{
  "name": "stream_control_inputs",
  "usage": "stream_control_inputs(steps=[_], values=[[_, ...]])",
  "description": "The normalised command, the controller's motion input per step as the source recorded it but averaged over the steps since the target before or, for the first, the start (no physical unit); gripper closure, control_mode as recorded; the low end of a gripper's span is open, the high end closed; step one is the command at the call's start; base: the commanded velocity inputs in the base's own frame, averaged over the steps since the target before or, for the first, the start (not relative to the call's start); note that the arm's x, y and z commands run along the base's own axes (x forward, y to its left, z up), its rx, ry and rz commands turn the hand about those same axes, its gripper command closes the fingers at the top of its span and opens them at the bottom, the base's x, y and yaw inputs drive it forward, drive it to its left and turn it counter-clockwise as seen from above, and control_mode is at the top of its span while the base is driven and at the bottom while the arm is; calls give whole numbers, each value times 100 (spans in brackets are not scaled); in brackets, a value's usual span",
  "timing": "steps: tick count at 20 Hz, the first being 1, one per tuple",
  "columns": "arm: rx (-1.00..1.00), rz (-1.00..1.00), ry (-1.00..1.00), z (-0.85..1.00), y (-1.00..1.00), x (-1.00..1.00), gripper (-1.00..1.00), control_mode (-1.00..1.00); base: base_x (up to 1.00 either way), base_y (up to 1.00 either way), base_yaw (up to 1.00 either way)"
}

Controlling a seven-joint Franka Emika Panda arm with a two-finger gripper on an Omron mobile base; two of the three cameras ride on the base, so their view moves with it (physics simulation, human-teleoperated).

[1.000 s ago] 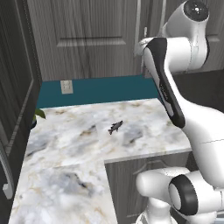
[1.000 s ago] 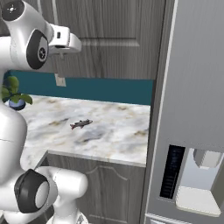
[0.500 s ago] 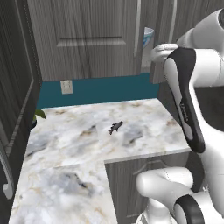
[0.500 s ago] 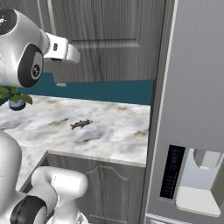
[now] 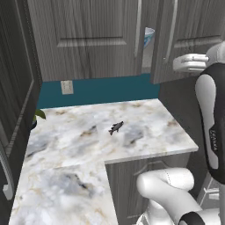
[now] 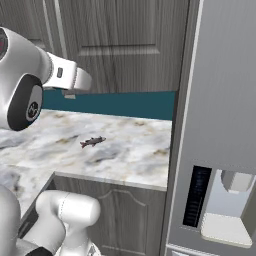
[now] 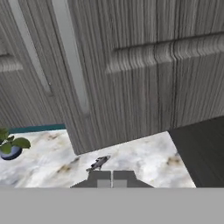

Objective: Retrieve the bowl from the cabinet, then place the raw meat into the bowl to avoid contamination.

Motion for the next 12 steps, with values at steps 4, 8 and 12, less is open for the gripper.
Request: stream_control_inputs(steps=[4, 8, 12], values=[[-8, 0, 1, 0, 44, -36, -100, -100, 0, 0, 0], [-14, 2, 11, 5, 64, -2, -100, -100, 0, 0, 0], [-16, 4, 17, 2, 61, 12, -100, -100, 0, 0, 0]])
